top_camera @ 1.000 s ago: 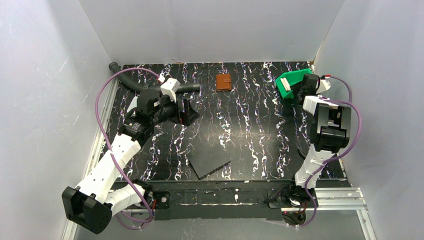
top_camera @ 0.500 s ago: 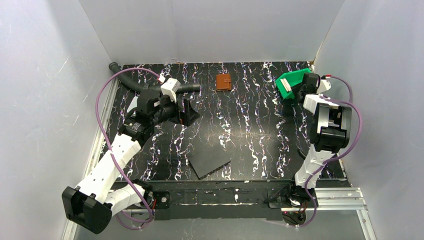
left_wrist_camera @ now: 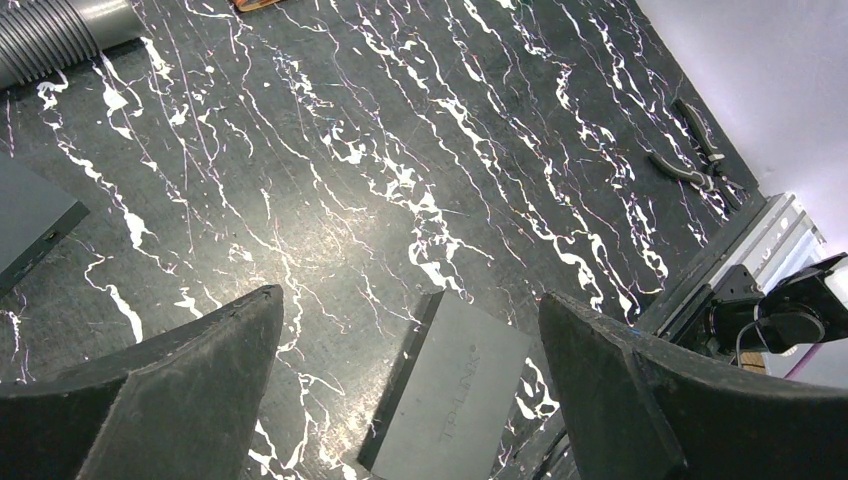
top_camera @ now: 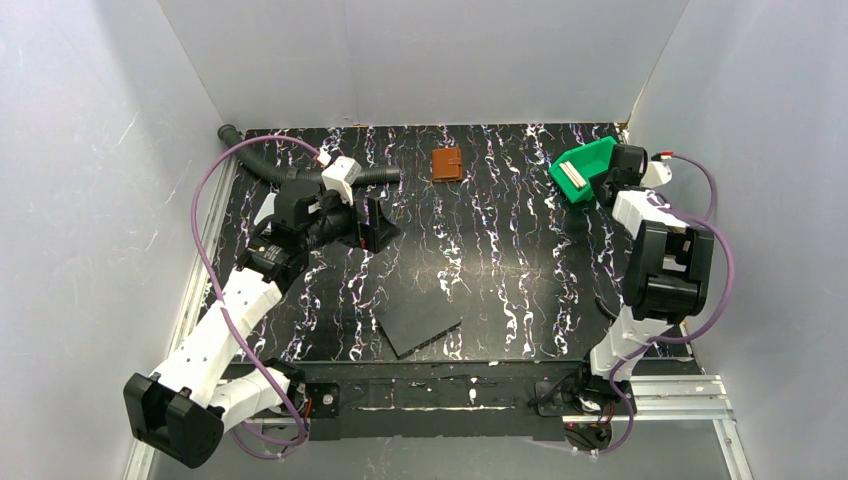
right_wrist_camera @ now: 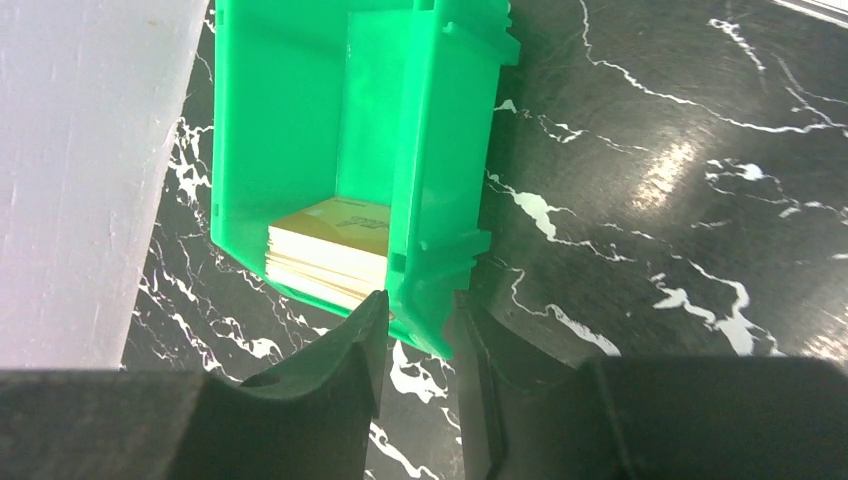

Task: Put the credit cards into the card holder
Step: Move the storage box to the center of the board.

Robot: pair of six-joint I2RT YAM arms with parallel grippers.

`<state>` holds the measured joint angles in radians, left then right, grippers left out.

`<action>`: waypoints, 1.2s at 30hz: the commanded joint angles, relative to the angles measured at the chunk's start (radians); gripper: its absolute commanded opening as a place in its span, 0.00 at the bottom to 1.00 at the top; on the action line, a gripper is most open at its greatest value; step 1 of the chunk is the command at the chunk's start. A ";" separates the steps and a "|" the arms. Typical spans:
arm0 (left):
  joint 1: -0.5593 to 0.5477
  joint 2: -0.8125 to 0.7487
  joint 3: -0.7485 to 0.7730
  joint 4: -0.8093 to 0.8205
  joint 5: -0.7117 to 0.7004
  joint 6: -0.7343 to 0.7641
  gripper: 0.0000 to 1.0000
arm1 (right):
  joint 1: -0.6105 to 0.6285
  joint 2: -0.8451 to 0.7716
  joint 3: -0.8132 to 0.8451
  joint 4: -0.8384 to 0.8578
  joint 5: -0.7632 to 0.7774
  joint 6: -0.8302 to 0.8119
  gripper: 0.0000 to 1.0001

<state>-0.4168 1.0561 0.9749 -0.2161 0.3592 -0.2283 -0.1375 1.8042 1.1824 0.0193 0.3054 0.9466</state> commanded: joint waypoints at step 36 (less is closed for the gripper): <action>-0.017 -0.013 0.008 -0.011 0.027 -0.003 0.99 | 0.047 0.077 0.173 -0.345 0.205 0.040 0.24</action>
<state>-0.4294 1.0527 0.9749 -0.2176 0.3676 -0.2291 -0.0967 1.9018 1.3273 -0.1764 0.4332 0.9527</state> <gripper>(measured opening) 0.992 0.335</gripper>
